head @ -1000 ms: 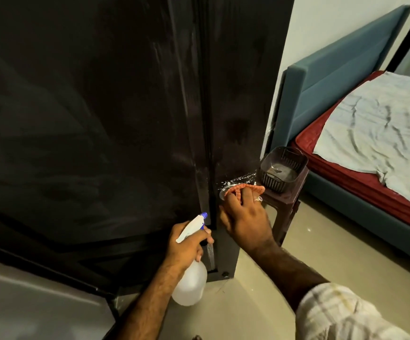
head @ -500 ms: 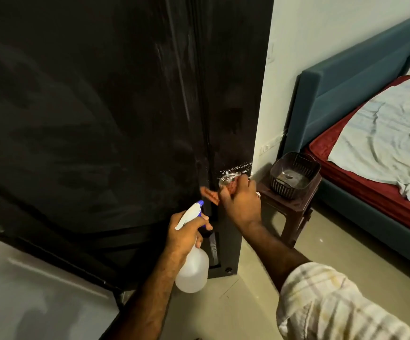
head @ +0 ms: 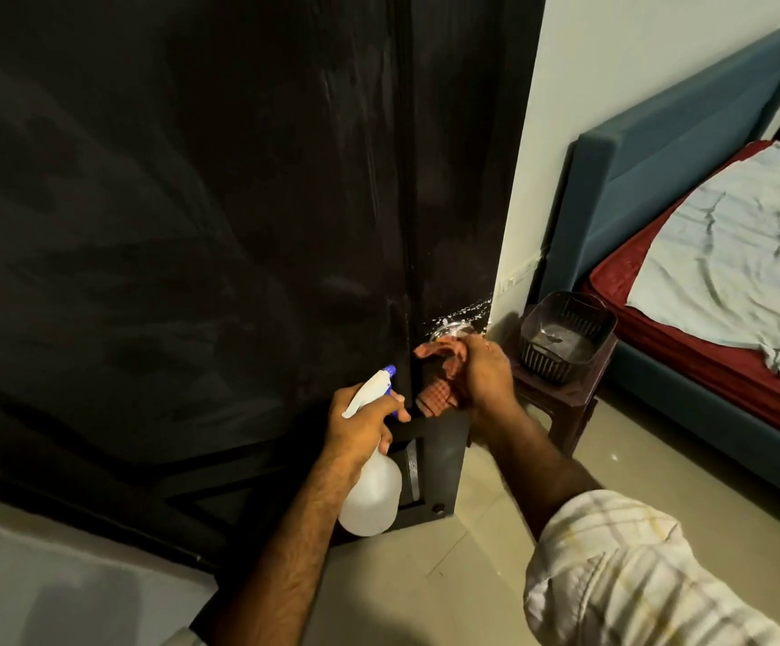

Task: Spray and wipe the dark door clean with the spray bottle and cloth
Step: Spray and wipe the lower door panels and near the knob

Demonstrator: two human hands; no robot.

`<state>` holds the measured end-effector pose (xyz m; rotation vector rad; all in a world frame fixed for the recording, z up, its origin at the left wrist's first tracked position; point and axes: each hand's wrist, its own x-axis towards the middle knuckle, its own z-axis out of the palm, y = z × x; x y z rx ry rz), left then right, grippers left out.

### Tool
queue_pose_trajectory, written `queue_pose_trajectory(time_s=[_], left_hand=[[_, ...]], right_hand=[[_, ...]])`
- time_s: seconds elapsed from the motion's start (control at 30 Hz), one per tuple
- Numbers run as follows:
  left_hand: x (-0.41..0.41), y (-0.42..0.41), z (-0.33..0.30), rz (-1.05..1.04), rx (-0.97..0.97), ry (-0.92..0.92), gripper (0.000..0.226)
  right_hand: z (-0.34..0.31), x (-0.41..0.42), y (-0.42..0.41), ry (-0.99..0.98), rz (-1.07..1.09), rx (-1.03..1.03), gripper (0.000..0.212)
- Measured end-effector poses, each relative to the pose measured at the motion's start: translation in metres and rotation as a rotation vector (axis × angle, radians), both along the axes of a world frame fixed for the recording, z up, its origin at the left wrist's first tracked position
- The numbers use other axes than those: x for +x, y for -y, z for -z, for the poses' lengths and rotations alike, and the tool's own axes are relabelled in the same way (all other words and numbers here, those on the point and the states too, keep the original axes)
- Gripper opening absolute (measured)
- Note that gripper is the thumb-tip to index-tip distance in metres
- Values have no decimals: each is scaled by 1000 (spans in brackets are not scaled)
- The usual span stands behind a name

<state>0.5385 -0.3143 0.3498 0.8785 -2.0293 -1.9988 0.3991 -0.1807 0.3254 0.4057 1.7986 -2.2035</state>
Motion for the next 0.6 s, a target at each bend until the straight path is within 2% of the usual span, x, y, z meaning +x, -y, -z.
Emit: queue_pose_trajectory(time_s=[0.03, 0.07, 0.1, 0.13, 0.2, 0.27, 0.3, 0.37, 0.43, 0.47, 0.53, 0.6], left_hand=[[-3, 4, 1, 5, -7, 9, 10], [-6, 6, 0, 5, -12, 16, 11], [-10, 9, 1, 4, -14, 22, 11], [-13, 12, 1, 3, -12, 26, 11], [-20, 15, 1, -5, -13, 22, 11], [-28, 14, 2, -25, -30, 14, 12], [-33, 14, 3, -39, -33, 14, 12], [-42, 9, 3, -77, -32, 15, 12], [-50, 1, 1, -98, -42, 19, 12], [-52, -3, -1, -104, -38, 24, 12], [-60, -12, 0, -116, -32, 32, 13], [-67, -19, 4, -163, -38, 43, 15]], right_hand=[[-1, -7, 3, 146, 5, -189, 31], [-2, -12, 4, 229, 3, -272, 33], [-1, -17, 7, 231, 7, -240, 37], [1, -18, 9, 148, 0, -81, 44], [4, -13, 8, -169, -36, 418, 58], [9, -7, 4, -589, -126, 795, 51], [11, -4, 2, -779, -168, 914, 47], [18, -9, -8, -1021, -321, 1042, 47], [25, -23, -24, -1171, -434, 1005, 48], [25, -31, -31, -1190, -472, 920, 47], [27, -43, -39, -1064, -513, 624, 48], [32, -50, -38, -849, -534, 355, 52]])
